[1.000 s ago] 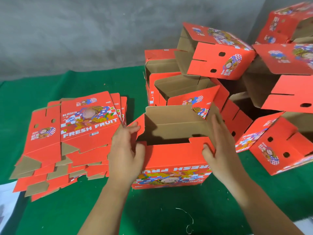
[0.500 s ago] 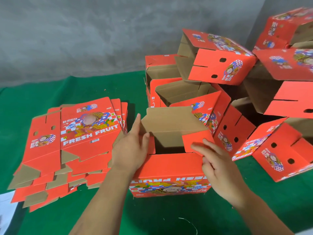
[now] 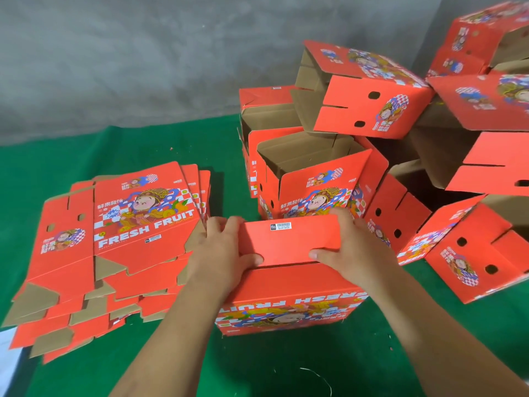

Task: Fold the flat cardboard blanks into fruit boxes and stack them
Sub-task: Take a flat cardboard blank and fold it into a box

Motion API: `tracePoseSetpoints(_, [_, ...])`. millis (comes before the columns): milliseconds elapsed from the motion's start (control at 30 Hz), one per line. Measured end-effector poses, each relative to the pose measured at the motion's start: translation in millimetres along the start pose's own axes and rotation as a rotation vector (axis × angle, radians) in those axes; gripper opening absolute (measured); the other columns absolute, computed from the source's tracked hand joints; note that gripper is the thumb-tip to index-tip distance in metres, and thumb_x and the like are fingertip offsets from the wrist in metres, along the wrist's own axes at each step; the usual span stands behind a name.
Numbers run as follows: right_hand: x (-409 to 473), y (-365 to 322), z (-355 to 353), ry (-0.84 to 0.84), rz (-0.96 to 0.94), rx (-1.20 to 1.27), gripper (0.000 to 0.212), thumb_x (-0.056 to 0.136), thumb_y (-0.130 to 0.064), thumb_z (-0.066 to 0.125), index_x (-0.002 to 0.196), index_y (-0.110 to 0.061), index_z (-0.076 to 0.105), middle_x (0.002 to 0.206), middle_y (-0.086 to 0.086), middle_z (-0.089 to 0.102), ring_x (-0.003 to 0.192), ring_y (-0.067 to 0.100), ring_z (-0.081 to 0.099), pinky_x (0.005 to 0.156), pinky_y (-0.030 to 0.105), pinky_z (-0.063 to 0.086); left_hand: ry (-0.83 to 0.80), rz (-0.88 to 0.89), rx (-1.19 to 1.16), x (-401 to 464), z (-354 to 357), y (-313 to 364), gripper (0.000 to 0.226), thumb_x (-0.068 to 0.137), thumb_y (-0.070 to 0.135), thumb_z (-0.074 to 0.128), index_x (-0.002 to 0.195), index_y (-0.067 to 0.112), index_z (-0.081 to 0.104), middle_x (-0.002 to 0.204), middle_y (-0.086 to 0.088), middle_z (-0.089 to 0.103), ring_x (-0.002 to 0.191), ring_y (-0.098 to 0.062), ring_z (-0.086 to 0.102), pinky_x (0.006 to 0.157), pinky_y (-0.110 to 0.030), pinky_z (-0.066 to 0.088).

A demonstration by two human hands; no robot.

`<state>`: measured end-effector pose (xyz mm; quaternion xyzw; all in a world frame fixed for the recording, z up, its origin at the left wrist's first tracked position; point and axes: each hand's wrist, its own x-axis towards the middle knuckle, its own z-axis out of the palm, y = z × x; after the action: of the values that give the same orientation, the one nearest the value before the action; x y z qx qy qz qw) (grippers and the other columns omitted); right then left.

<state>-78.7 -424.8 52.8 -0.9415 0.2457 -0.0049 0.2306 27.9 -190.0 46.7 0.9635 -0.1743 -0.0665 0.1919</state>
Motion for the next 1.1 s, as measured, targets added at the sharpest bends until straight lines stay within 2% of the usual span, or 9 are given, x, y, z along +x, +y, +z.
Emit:
tracePoseSetpoints(100, [0, -2, 4, 0.029, -0.002, -0.069, 0.084, 0.079, -0.073, 0.068, 0.141, -0.043, 0.022, 0.133, 0.004, 0.046, 0.111, 0.037, 0.064, 0.081, 0.046, 0.050, 0.022, 0.051, -0.024, 2, 0, -3, 0.077, 0.076, 0.061, 0.079, 0.139, 0.035, 0.044, 0.135, 0.000, 0.042, 0.124, -0.032, 0.050, 0.102, -0.046, 0.049])
tracePoseSetpoints(267, [0, 10, 2, -0.034, 0.068, 0.367, 0.080, 0.089, -0.072, 0.055, 0.156, -0.040, 0.024, 0.160, -0.002, 0.036, 0.146, 0.024, 0.041, 0.116, 0.050, 0.035, 0.086, -0.266, -0.880, -1, -2, -12, 0.077, 0.086, 0.064, 0.061, 0.150, 0.026, 0.043, 0.140, -0.007, 0.060, 0.128, -0.024, 0.059, 0.112, -0.046, 0.044])
tracePoseSetpoints(433, [-14, 15, -2, 0.004, 0.160, 0.663, 0.037, 0.095, -0.063, 0.056, 0.126, -0.044, 0.055, 0.120, -0.020, 0.060, 0.121, 0.015, 0.056, 0.090, 0.028, 0.040, -0.014, -0.559, -1.210, -24, -18, -4, 0.040, 0.101, 0.053, 0.047, 0.096, 0.022, 0.072, 0.070, -0.006, 0.074, 0.062, -0.025, 0.072, 0.056, -0.043, 0.061])
tracePoseSetpoints(500, [-22, 16, -9, 0.102, 0.165, 0.727, 0.045, 0.083, -0.074, 0.055, 0.117, -0.045, 0.061, 0.119, -0.015, 0.064, 0.112, 0.010, 0.061, 0.089, 0.028, 0.043, 0.083, -0.524, -1.156, -30, -18, -1, 0.029, 0.090, 0.044, 0.054, 0.082, 0.025, 0.075, 0.069, -0.006, 0.067, 0.067, -0.026, 0.064, 0.071, -0.047, 0.058])
tracePoseSetpoints(600, [-32, 23, -25, 0.035, 0.281, 0.838, 0.079, 0.069, -0.091, 0.046, 0.124, -0.038, 0.065, 0.127, -0.008, 0.066, 0.119, 0.020, 0.062, 0.109, 0.042, 0.043, 0.094, -0.407, -1.368, -42, -18, 7, 0.026, 0.094, 0.017, 0.053, 0.081, 0.027, 0.073, 0.087, -0.002, 0.063, 0.070, -0.022, 0.063, 0.058, -0.026, 0.042])
tracePoseSetpoints(667, [-39, 33, -29, -0.007, 0.254, 0.753, 0.062, 0.081, -0.082, 0.055, 0.114, -0.031, 0.067, 0.117, -0.004, 0.071, 0.108, 0.021, 0.067, 0.097, 0.039, 0.049, 0.111, -0.294, -1.508, -53, -10, 15, 0.039, 0.100, -0.002, 0.042, 0.094, 0.027, 0.067, 0.112, 0.005, 0.066, 0.094, -0.020, 0.074, 0.048, -0.018, 0.039])
tracePoseSetpoints(767, [-52, 46, -33, 0.049, 0.243, 0.664, 0.046, 0.087, -0.066, 0.064, 0.100, -0.023, 0.071, 0.101, -0.005, 0.074, 0.090, 0.012, 0.067, 0.077, 0.030, 0.049, 0.205, -0.274, -1.713, -63, 2, 21, 0.046, 0.089, -0.002, 0.045, 0.125, 0.020, 0.062, 0.126, 0.004, 0.064, 0.119, -0.020, 0.067, 0.086, -0.025, 0.051])
tracePoseSetpoints(933, [-80, 45, -20, 0.194, 0.146, 0.411, 0.062, 0.078, -0.090, 0.038, 0.080, -0.035, 0.068, 0.067, -0.011, 0.067, 0.074, 0.011, 0.064, 0.069, 0.033, 0.047, -0.275, -0.651, -1.422, -66, 6, 9, 0.020, 0.091, 0.010, 0.052, 0.108, 0.018, 0.056, 0.074, -0.006, 0.061, 0.041, -0.015, 0.062, 0.042, -0.022, 0.052])
tracePoseSetpoints(1100, [-93, 55, -2, 0.431, 0.103, 0.500, 0.051, 0.081, -0.070, 0.052, 0.106, -0.030, 0.071, 0.082, -0.008, 0.073, 0.089, 0.023, 0.070, 0.079, 0.039, 0.053, -0.290, -0.482, -1.398, -72, 27, 5, 0.108, 0.061, 0.006, 0.074, 0.158, 0.021, 0.029, 0.110, -0.007, 0.074, 0.075, -0.023, 0.077, 0.053, -0.034, 0.057])
